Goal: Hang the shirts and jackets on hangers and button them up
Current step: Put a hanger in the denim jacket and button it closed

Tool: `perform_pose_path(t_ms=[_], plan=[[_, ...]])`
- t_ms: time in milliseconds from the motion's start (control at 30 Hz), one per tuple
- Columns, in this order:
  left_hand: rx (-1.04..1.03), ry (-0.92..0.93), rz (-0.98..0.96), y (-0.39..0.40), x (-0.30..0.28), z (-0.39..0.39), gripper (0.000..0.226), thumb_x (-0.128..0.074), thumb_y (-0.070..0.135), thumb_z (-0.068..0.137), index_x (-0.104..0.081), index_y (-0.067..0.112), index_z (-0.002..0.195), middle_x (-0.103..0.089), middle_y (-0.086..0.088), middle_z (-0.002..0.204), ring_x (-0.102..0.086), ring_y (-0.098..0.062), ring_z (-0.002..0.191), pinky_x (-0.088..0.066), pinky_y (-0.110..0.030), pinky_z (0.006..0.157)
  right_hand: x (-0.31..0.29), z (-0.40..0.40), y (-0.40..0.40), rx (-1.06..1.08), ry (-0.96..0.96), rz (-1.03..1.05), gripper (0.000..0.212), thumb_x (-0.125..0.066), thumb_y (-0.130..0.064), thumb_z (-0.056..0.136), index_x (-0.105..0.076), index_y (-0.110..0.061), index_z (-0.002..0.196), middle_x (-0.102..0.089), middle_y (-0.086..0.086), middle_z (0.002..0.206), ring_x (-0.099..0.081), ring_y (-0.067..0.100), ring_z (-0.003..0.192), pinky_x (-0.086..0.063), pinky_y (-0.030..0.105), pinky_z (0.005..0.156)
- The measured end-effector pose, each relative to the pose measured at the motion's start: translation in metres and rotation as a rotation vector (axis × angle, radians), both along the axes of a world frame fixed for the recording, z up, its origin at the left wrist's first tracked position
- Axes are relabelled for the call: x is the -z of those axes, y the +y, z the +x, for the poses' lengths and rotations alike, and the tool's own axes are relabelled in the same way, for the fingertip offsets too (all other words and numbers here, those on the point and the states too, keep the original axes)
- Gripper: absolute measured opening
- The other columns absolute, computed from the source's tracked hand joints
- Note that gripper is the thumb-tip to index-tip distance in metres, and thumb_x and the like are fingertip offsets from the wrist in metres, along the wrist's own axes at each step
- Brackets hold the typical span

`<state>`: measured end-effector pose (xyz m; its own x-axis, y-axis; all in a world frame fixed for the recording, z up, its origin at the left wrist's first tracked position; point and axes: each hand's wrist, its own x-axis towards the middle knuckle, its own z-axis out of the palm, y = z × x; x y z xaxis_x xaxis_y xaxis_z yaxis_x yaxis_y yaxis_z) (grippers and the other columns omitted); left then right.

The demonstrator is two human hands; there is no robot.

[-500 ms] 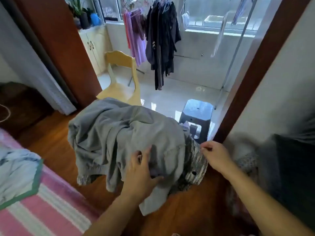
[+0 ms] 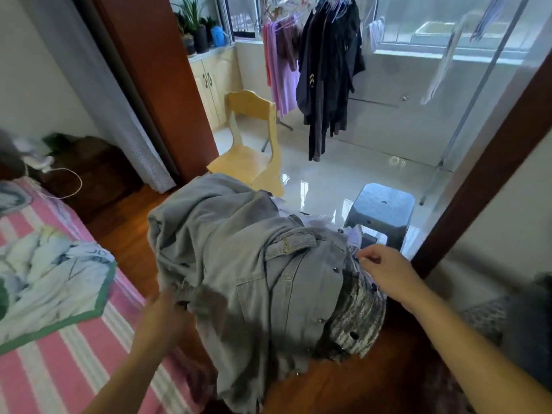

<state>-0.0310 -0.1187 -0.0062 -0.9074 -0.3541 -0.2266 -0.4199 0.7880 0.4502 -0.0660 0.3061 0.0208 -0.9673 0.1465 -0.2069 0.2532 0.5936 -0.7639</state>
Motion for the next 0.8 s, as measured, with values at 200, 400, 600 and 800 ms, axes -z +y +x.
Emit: perform_pose_path(t_ms=[200, 400, 600, 800], plan=[[0.504, 0.279, 0.208, 0.099, -0.002, 0.013, 0.063, -0.068, 0.031, 0.094, -0.038, 0.052, 0.145, -0.031, 0.012, 0.154, -0.04, -0.006, 0.133, -0.039, -0.024, 0.11, 0.001, -0.032, -0.021, 0.023, -0.069, -0.013, 0.029, -0.055, -0.036, 0.097, -0.062, -0.017, 0.117, -0.061, 0.001, 0.106, -0.06, 0.021, 0.095, -0.045, 0.033, 0.082], [0.596, 0.086, 0.133, 0.108, 0.0, 0.005, 0.073, -0.063, 0.032, 0.097, -0.022, 0.051, 0.154, -0.009, 0.005, 0.167, -0.022, -0.02, 0.15, -0.03, -0.035, 0.121, 0.007, -0.088, -0.025, 0.111, -0.238, -0.357, 0.053, -0.07, -0.05, 0.079, -0.068, -0.016, 0.12, -0.061, 0.001, 0.133, -0.057, 0.024, 0.12, -0.045, 0.043, 0.106], [0.594, 0.224, 0.207, 0.095, -0.046, 0.022, 0.037, -0.064, 0.031, 0.099, -0.058, 0.043, 0.133, -0.048, 0.022, 0.143, -0.045, 0.006, 0.128, -0.032, -0.013, 0.108, -0.066, -0.06, -0.045, 0.114, 0.464, -0.305, 0.035, -0.064, -0.003, 0.095, -0.071, -0.031, 0.114, -0.071, -0.015, 0.113, -0.066, 0.002, 0.107, -0.053, 0.03, 0.1], [0.132, 0.022, 1.391, 0.119, -0.092, 0.034, 0.077, -0.083, 0.059, 0.071, -0.058, 0.014, 0.128, -0.07, -0.01, 0.126, -0.065, -0.03, 0.121, -0.052, -0.053, 0.101, -0.068, 0.052, -0.095, -0.617, 0.464, -0.116, 0.052, -0.062, -0.002, 0.096, -0.068, -0.049, 0.118, -0.075, -0.014, 0.109, -0.073, 0.011, 0.094, -0.06, 0.035, 0.082]])
